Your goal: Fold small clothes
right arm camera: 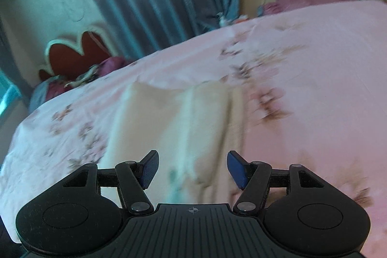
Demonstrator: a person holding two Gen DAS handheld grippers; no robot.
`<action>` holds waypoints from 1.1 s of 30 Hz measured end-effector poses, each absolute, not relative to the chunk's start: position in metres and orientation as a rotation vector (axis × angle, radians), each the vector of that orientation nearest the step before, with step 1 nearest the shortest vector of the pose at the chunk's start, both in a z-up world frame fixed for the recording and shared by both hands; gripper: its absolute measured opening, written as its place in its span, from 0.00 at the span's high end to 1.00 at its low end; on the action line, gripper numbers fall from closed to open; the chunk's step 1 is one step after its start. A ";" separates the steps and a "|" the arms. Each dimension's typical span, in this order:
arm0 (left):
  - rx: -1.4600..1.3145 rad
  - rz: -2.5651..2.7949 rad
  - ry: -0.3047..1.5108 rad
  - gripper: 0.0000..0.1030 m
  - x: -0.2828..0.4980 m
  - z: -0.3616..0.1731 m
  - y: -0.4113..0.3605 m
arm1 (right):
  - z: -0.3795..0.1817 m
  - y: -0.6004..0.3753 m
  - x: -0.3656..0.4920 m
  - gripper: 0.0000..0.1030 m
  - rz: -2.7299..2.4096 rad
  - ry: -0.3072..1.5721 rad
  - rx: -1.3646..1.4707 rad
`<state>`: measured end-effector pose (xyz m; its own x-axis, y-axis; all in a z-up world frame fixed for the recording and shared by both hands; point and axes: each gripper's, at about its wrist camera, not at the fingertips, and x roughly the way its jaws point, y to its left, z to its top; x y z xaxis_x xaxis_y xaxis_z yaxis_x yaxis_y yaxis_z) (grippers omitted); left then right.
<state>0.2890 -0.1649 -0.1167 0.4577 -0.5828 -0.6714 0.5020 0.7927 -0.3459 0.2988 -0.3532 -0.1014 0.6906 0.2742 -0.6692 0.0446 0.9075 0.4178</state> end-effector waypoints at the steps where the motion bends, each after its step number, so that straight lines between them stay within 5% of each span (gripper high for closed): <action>1: -0.112 -0.666 0.860 0.38 0.286 -0.113 -0.156 | -0.105 -0.353 0.301 0.40 0.132 0.816 0.433; 15: -0.252 -0.405 0.785 0.38 0.322 -0.081 -0.083 | -0.131 -0.351 0.318 0.40 0.174 0.853 0.508; 16: -0.255 -0.396 0.790 0.38 0.328 -0.082 -0.084 | -0.130 -0.349 0.319 0.42 0.169 0.848 0.498; 18: -0.259 -0.387 0.783 0.38 0.327 -0.082 -0.080 | -0.129 -0.346 0.320 0.70 0.162 0.845 0.482; 21: -0.242 -0.386 0.771 0.38 0.338 -0.083 -0.086 | -0.128 -0.345 0.321 0.79 0.151 0.847 0.455; 33: -0.249 -0.447 0.851 0.38 0.365 -0.114 -0.123 | -0.129 -0.362 0.310 0.83 0.063 0.830 0.386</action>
